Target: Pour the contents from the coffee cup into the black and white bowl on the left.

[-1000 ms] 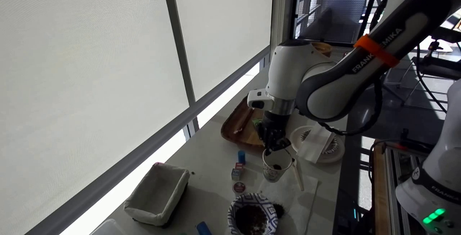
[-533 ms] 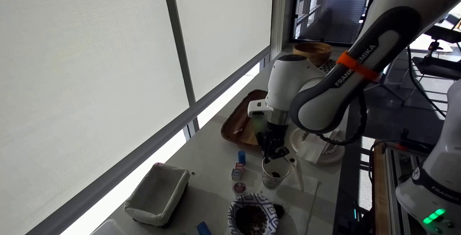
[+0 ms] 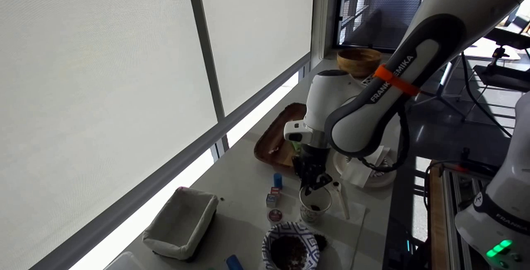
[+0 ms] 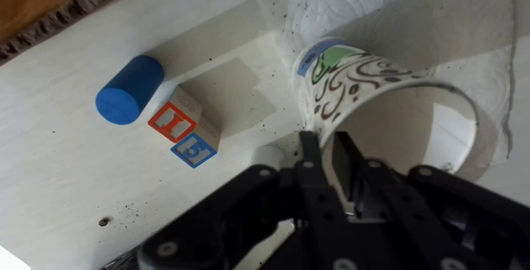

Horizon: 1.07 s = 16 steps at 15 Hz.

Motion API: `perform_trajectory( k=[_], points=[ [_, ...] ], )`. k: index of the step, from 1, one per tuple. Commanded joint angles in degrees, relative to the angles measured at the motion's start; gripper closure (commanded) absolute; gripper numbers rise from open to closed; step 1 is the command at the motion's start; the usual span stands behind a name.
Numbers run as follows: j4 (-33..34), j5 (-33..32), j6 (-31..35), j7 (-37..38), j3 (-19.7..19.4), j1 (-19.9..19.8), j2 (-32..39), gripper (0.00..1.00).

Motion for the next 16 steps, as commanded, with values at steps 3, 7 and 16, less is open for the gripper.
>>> perform_trajectory(
  k=[3,7,16],
  points=[
    [0.53,1.33,0.94,-2.2,1.38,-1.91,1.35,0.34],
    [0.24,3.41,0.05,-2.22,1.52,-2.82,-1.03,0.06],
    [2.88,5.54,-14.8,2.34,-1.3,-0.81,-11.9,0.0]
  ],
)
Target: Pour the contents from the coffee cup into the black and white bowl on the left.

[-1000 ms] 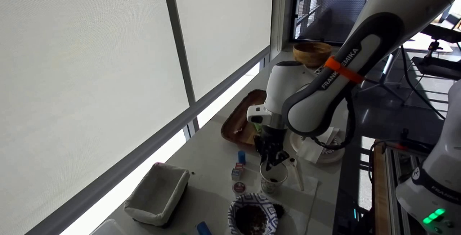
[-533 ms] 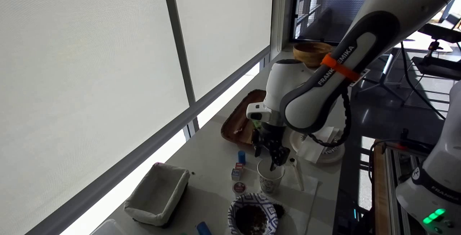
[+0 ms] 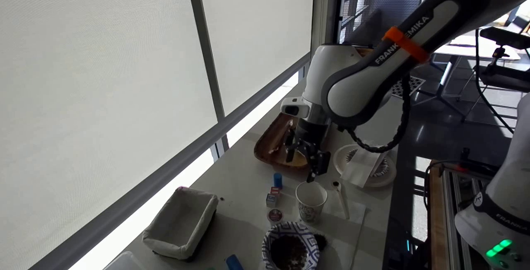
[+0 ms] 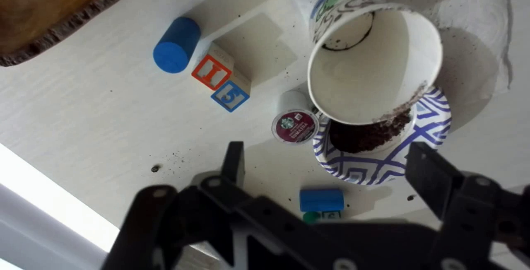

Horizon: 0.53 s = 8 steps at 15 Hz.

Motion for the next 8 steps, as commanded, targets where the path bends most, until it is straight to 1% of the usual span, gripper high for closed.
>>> perform_trajectory(
  k=[1,3,5,8],
  points=[
    [1.54,-0.01,-11.89,3.45,-2.06,1.65,-5.69,0.0],
    [3.67,-1.35,-20.85,7.91,-2.68,2.11,-7.67,0.0],
    [5.99,-2.98,-27.9,12.83,-2.74,2.46,-8.82,0.0],
    [9.09,-3.59,-34.42,18.3,-2.47,3.12,-8.59,0.0]
  ],
)
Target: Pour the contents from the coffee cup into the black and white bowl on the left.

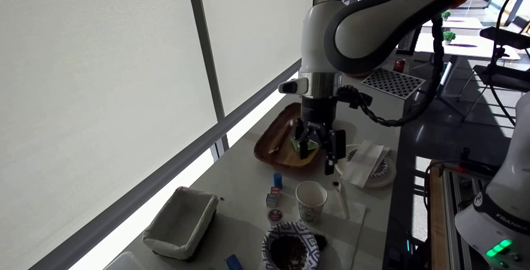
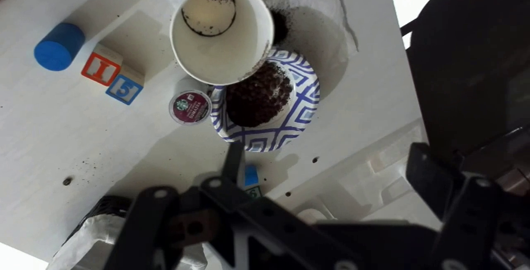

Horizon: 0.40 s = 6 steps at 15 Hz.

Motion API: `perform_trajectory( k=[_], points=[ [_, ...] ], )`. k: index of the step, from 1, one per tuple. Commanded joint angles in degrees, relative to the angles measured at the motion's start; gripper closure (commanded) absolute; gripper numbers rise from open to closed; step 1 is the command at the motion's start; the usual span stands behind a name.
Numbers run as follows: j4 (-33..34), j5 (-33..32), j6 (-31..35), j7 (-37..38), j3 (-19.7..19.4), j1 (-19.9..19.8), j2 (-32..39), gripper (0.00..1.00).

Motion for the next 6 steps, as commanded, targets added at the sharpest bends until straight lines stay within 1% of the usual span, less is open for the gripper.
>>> perform_trajectory(
  k=[1,6],
  points=[
    [0.9,-0.56,-2.08,2.16,-1.28,1.59,-0.16,0.0],
    [1.45,-0.57,-2.54,2.54,-1.67,1.88,-0.01,0.0]
  ],
)
